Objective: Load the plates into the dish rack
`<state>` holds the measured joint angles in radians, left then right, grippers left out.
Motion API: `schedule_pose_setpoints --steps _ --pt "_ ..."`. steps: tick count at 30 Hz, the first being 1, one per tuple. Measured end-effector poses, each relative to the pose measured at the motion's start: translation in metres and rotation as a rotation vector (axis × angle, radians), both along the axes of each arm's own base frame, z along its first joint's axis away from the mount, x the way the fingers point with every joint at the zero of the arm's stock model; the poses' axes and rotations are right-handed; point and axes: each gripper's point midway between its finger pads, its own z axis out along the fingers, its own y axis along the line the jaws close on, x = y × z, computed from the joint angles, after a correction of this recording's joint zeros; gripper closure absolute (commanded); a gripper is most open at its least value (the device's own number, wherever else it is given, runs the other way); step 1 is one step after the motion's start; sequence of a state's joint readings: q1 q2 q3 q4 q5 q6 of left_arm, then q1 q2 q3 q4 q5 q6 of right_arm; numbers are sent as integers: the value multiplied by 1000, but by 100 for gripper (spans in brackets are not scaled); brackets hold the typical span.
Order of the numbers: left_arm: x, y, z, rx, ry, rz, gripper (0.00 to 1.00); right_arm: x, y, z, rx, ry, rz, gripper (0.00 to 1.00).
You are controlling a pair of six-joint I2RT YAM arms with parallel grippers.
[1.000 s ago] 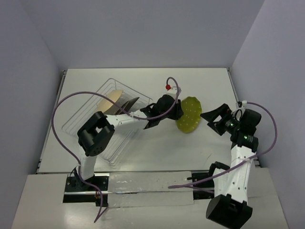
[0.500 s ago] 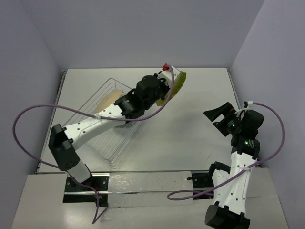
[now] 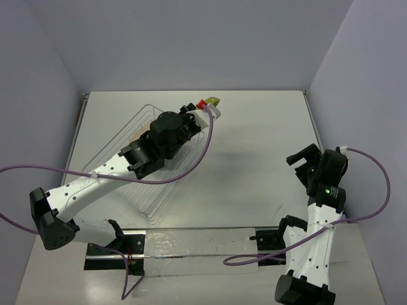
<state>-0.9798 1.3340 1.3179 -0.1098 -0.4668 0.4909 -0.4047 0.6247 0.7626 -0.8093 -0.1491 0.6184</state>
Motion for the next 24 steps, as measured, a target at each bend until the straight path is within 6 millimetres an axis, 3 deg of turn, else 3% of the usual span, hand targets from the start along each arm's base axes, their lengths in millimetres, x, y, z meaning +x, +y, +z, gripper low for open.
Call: schedule_pose_setpoints --steps 16,24 --pt "-5 13 -54 131 65 33 100 -2 -4 -35 10 85 -30 0" --pt "-6 15 -61 94 109 59 100 0 -4 -59 27 145 -24 0"
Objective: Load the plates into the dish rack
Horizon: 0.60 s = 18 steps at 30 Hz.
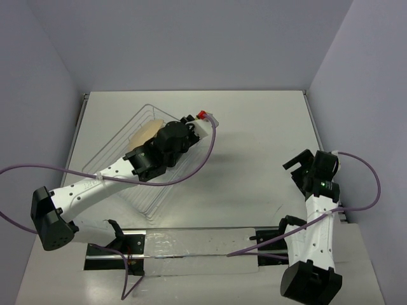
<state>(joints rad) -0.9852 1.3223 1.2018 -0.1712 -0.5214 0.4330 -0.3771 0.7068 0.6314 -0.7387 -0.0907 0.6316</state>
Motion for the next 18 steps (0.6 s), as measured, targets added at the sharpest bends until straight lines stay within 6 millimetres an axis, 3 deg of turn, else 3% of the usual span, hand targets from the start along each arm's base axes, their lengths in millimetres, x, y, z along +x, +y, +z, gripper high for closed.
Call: schedule_pose_setpoints --steps 11,18 --pt "-1 9 -38 113 42 90 100 0 0 -14 -9 30 24 0" --pt "-5 9 -49 180 24 145 100 2 0 -19 -10 54 42 0"
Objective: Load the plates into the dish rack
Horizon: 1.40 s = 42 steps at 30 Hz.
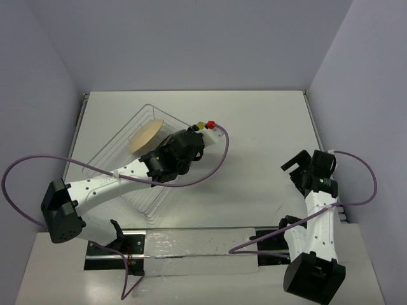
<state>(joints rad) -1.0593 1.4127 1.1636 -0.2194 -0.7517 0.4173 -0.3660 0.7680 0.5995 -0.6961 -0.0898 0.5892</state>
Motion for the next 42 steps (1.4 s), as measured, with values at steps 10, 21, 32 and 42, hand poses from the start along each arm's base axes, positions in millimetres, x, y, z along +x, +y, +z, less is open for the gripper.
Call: schedule_pose_setpoints --steps 10,21,32,42 --pt "-11 12 -21 74 7 70 100 -1 1 -1 -8 2 13 0" --pt "-17 27 -47 100 61 124 100 -1 3 -1 -12 1 31 0" --pt "-17 27 -81 155 111 156 38 0 8 -1 -6 -2 59 0" --pt "-19 17 -84 108 131 133 8 1 14 -1 -6 -2 91 0"
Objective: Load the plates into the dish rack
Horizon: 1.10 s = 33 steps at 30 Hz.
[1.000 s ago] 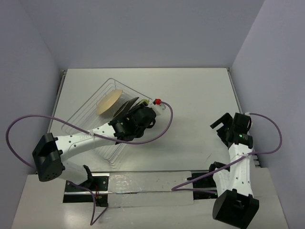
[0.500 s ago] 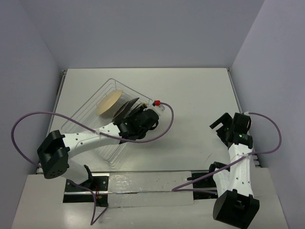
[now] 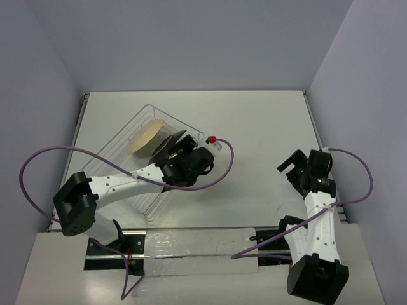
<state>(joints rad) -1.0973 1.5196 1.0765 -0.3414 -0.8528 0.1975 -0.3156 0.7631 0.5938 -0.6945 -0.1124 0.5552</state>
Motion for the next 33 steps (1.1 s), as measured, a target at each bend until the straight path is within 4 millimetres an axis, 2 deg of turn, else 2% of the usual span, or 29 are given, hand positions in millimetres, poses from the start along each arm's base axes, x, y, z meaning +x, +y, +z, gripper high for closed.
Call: schedule_pose_setpoints --steps 6,10,13,16,18,20,23,25,26,27,29,31,33 --pt "-1 -12 8 -48 20 -37 4 0 3 1 -1 -7 17 0" --pt "-3 -28 30 -133 36 -81 1 1 6 4 2 -20 29 0" --pt "-6 -43 66 -259 32 -128 1 1 8 6 6 -30 38 0" --pt "-15 -58 114 -441 21 -201 1 1 8 7 3 -35 46 0" --pt "-22 -57 151 -572 -18 -231 1 1 8 8 -1 -39 50 0" --pt "-22 -48 181 -699 -63 -213 0 1 7 9 -11 -44 50 0" --pt "2 -11 214 -871 -130 -82 1 1 5 13 -28 -59 44 0" --pt "35 30 223 -964 -176 75 1 2 3 16 -38 -69 39 0" --pt "53 58 223 -1000 -204 174 1 2 2 18 -44 -74 35 0" --pt "68 87 218 -1018 -232 281 1 2 1 19 -52 -79 29 0" --pt "85 137 203 -1039 -260 458 1 2 -2 23 -67 -90 17 0" --pt "91 177 187 -1068 -267 593 1 2 -6 27 -85 -101 2 0" --pt "87 218 168 -1114 -293 734 1 1 -11 31 -105 -111 -21 0"
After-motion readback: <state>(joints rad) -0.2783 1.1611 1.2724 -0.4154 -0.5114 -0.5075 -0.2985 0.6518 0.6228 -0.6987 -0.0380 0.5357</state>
